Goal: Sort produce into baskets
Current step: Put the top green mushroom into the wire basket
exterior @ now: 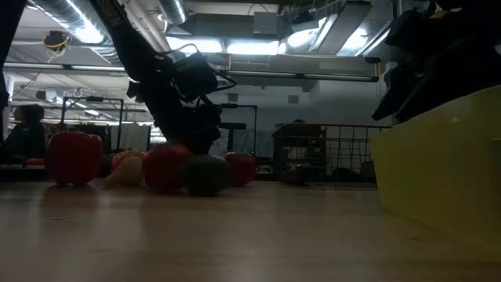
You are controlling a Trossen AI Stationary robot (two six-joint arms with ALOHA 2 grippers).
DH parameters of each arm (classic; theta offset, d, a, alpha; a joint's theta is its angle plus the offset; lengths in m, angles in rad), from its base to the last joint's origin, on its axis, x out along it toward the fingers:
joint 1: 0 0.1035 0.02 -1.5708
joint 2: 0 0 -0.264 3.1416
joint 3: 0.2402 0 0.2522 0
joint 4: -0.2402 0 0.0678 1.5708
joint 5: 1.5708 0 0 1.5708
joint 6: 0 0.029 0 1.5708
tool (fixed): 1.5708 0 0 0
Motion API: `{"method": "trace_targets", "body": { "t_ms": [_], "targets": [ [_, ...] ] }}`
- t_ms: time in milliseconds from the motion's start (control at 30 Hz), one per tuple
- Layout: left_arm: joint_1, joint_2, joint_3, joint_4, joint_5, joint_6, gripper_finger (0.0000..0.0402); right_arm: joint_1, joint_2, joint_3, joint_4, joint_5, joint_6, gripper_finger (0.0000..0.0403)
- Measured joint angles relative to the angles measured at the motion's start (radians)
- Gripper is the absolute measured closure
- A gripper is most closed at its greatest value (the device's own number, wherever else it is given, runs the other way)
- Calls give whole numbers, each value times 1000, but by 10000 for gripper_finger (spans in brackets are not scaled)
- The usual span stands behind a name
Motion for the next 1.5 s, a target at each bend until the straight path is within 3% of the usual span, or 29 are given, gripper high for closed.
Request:
{"method": "trace_targets", "body": {
  "t_ms": [233,833,1233,1367,1500],
  "targets": [
    [0,0,0,-2,0,0,299,0,0,0,0,0,0,26],
    [0,-29,3,-11,31,-30,293,0,0,0,1,0,0,26],
    [0,-121,113,-78,37,-27,291,0,0,0,6,0,0,26],
    [0,-122,171,-58,37,-29,291,0,0,0,7,0,0,26],
    [0,-122,191,87,37,-29,290,0,0,0,7,0,0,26]
  ]
}}
